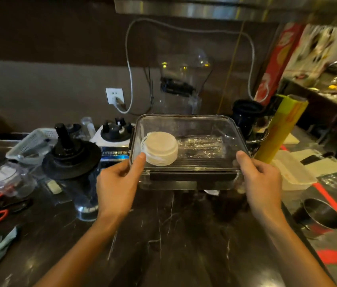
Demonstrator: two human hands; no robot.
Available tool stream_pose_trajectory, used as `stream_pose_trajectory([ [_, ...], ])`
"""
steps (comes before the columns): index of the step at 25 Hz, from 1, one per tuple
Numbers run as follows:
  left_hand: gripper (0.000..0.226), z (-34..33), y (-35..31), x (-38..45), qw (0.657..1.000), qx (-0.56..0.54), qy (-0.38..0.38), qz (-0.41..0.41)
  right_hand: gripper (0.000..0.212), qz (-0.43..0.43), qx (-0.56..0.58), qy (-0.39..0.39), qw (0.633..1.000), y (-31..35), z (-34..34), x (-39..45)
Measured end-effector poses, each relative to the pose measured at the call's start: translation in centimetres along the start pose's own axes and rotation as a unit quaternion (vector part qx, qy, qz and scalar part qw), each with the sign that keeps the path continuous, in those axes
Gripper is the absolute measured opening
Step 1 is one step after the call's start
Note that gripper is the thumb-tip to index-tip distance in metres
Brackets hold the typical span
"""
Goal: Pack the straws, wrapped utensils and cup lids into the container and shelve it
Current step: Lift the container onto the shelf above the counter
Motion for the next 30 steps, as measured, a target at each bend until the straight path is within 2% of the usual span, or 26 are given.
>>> stream_pose_trajectory([
  [2,0.089,0.3,-2.6,0.1,1.000,0.002,0.002,-0.028,0.058,0.014,-0.002,-0.005,1.000,2.3,0.8,1.1],
  [5,0.070,0.4,-6.8,-0.4,0.998,-0.004,0.020,-0.062,0.063,0.034,0.016,-0.013,0.999,5.2,2.2,2.4],
  [7,0.052,0.6,-9.2,-1.0,0.995,-0.017,0.034,-0.088,0.058,0.043,0.037,-0.021,0.998,6.7,3.3,3.0],
  [10,0.057,1.0,-13.1,-1.7,0.987,-0.035,0.050,-0.152,0.042,0.063,0.082,-0.041,0.994,10.0,5.4,4.0],
  [14,0.038,0.9,-17.6,-2.8,0.975,-0.050,0.081,-0.202,0.041,0.100,0.108,-0.043,0.988,14.2,8.1,5.7],
  [18,0.040,0.6,-21.3,-3.4,0.963,-0.058,0.060,-0.256,0.043,0.134,0.109,-0.068,0.983,17.2,10.3,6.7],
  [22,0.043,0.1,-24.5,-2.5,0.949,-0.074,0.031,-0.306,0.039,0.166,0.114,-0.060,0.978,20.2,12.0,8.4],
  [25,0.033,-0.9,-27.2,-2.3,0.939,-0.089,0.037,-0.331,0.043,0.190,0.114,-0.064,0.973,22.1,13.4,10.1],
  [29,0.060,-3.3,-30.6,-0.6,0.941,-0.113,0.054,-0.314,0.050,0.211,0.103,-0.065,0.970,24.0,14.5,13.6],
  [30,0.059,-4.3,-31.4,0.2,0.942,-0.109,0.062,-0.312,0.052,0.213,0.103,-0.063,0.970,24.2,14.8,14.9],
])
Point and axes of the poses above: each hand's wrist, its own x-axis towards the middle knuckle, its own z-axis out of the back of the hand, y = z × x, the point moved 5 cm from there along x, towards the middle knuckle, and after that the axes turned 8 degrees about z, right-handed, at the moved point
